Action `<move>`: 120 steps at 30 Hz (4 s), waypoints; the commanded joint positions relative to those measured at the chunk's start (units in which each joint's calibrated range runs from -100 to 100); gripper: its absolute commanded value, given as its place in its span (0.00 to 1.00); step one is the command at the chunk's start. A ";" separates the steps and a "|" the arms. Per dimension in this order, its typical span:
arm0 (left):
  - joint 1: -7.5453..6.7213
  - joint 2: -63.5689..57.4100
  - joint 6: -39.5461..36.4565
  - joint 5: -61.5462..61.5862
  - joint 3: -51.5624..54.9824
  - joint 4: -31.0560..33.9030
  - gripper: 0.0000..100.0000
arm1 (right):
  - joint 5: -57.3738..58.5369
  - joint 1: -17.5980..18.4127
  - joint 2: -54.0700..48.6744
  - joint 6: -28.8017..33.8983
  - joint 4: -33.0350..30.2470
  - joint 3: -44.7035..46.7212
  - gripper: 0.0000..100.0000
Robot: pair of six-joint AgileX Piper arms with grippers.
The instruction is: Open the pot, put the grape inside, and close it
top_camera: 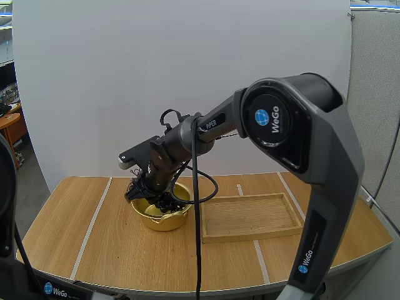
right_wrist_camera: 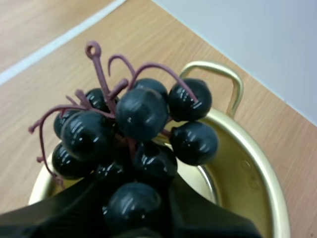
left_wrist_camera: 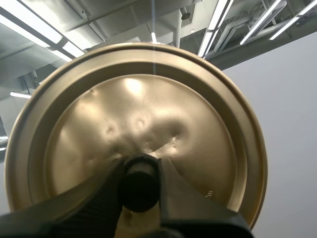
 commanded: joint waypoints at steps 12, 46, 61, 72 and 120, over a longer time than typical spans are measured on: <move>-0.08 0.03 -0.62 -2.05 -0.31 0.71 0.00 | 8.93 -3.56 2.41 -0.33 0.96 -0.34 0.00; -0.08 0.03 -0.62 -2.05 -0.31 0.71 0.00 | 3.89 -3.56 9.39 -0.71 0.97 -0.34 0.18; -0.08 0.03 -0.62 -2.05 -0.31 0.71 0.00 | 4.59 -3.56 6.66 -0.38 1.36 -1.98 1.00; -0.08 0.03 -0.62 -2.05 -0.31 0.71 0.00 | 12.14 -3.56 -2.89 -0.38 3.54 -6.60 1.00; -0.08 0.03 -0.62 -2.05 -0.31 0.71 0.00 | 6.33 -0.26 -1.80 -1.10 4.37 -6.60 0.00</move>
